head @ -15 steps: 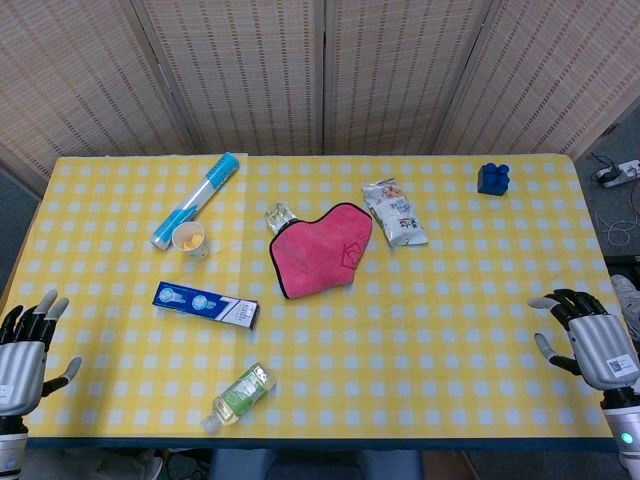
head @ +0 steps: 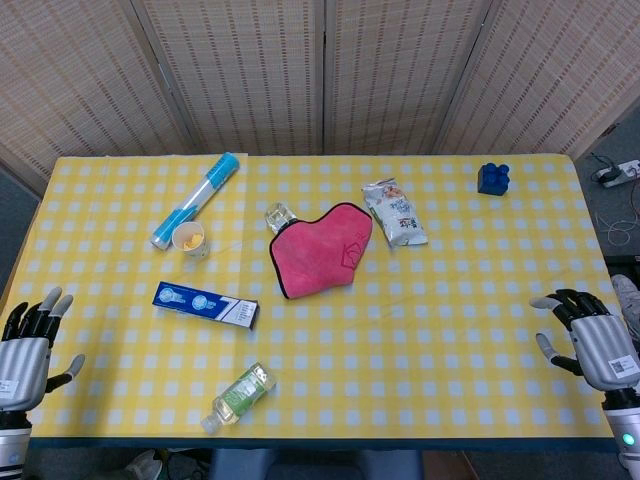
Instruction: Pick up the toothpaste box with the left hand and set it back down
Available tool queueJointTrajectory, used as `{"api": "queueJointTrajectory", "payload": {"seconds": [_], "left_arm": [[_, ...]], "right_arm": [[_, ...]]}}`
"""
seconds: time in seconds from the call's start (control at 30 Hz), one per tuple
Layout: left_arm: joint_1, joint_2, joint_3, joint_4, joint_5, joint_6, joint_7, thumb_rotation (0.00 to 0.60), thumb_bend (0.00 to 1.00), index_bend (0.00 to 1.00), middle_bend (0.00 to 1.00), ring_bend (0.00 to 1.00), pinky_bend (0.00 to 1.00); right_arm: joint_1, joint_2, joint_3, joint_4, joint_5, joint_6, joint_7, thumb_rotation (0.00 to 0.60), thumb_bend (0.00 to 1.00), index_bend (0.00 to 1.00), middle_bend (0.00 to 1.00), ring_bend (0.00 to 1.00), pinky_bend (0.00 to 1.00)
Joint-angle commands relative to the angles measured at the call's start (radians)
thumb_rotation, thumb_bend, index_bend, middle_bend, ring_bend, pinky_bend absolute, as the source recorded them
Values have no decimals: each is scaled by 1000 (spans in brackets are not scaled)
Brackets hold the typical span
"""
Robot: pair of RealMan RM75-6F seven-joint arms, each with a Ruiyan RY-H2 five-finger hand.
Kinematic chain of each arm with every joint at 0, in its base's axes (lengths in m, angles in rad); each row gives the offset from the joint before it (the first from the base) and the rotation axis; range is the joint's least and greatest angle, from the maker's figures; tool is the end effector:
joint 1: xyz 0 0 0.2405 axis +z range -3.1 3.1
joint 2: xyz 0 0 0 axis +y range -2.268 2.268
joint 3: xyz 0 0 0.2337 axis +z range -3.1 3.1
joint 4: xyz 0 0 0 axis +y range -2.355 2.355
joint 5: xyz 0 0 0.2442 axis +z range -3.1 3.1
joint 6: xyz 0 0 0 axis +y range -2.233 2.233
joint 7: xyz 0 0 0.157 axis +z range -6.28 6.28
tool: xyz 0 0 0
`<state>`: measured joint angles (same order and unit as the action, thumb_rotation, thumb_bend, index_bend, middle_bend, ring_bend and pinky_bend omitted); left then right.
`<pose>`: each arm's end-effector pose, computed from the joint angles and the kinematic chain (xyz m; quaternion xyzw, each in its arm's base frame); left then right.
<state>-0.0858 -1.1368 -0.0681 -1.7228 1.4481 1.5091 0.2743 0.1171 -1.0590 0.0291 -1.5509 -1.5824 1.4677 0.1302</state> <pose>-0.2805 0.1972 0.1104 -0.6017 -0.3463 -0.3462 0.6310 -0.3105 -0.2013 0.1337 0.6274 -0.3755 0.4010 0.5519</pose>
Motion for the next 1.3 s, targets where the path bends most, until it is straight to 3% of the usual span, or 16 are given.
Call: {"api": "queueJointTrajectory", "payload": {"seconds": [0.03,0.5,0.87,1.3], "left_arm": [[-8,-1,-3,4,4,-8,-2,600,260,133,73,129,63],[-196,-13,-42,88,43,-233,-42,600,260,127,73,129,63],[-350,-69,-55,133,-30,-447,106,600,260,119,73,128,63],[-472,-145,-62,192,-177,-603,247,600,261,135,73,128,63]], "right_arm": [[1,2,2,-1,1,0,-2,600,321,319,324,208,213],[2,21,16,-29,3,13,-28,600,321,319,324,208,214],[-3,21,14,-25,11,11,-25,600,321,319,324,208,214],[-15,23,9,-8,22,13,-5,600,321,319,324,208,214]]}}
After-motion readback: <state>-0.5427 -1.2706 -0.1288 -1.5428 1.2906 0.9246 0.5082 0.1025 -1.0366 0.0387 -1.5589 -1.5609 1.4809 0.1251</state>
